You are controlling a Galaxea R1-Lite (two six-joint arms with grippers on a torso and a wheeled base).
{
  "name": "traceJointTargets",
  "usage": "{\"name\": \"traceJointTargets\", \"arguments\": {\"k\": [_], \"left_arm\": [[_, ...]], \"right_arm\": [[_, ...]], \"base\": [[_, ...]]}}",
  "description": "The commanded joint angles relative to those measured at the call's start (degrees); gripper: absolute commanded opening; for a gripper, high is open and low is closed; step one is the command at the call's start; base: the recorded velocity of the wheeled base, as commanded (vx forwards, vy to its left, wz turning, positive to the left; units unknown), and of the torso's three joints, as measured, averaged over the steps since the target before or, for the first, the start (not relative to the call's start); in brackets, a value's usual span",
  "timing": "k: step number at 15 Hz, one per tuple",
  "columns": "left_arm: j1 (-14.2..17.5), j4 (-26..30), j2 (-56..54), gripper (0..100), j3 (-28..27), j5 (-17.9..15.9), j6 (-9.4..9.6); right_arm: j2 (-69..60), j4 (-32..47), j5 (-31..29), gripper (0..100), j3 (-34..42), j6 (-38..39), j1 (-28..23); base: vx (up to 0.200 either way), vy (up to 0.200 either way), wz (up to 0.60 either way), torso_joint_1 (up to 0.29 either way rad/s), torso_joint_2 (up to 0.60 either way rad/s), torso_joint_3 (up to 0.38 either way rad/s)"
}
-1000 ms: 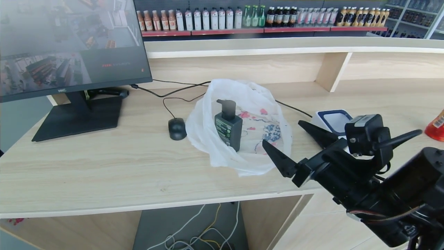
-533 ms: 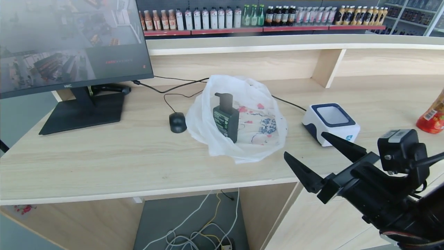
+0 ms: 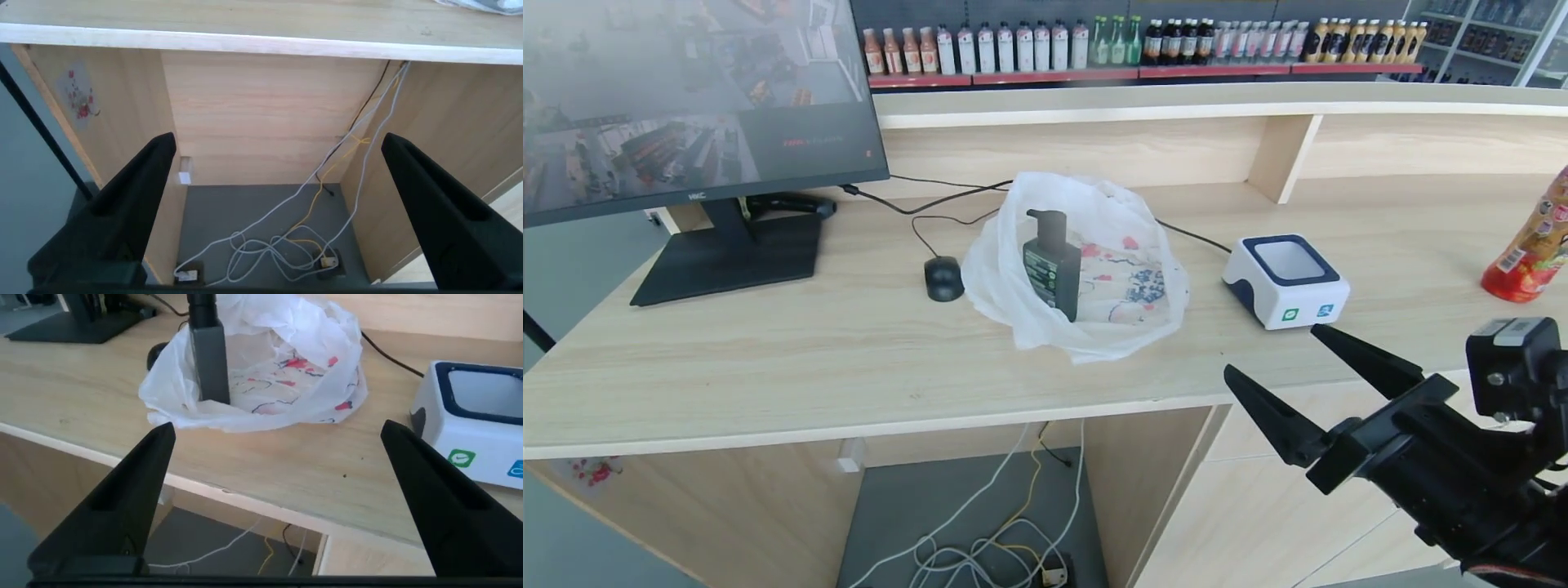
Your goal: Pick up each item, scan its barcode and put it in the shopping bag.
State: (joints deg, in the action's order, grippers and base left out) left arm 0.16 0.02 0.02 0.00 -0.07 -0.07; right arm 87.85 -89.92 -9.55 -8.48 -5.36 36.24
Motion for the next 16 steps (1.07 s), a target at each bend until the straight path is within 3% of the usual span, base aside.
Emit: {"name": "traceJointTargets", "arguments": {"k": [1, 5, 16], "left_arm": [[0.02, -0.02, -0.02, 100, 0.00, -0.01, -0.01], [0.02, -0.02, -0.02, 100, 0.00, -0.01, -0.10], [0.11, -0.02, -0.02, 100, 0.00, -0.01, -0.19]], "right_arm": [[-0.48, -0.08, -0.03, 100, 0.22, -0.79, -0.03], [-1.27, -0.08, -3.20, 100, 0.05, -0.70, -0.12], [-5.05, -0.08, -3.29, 100, 2.24, -0.96, -0.03]], "base": [[0.000, -0.200, 0.00, -0.002, 0.01, 0.012], [0.000, -0.200, 0.00, 0.010, 0.00, 0.000], [0.000, -0.200, 0.00, 0.002, 0.00, 0.002]]}}
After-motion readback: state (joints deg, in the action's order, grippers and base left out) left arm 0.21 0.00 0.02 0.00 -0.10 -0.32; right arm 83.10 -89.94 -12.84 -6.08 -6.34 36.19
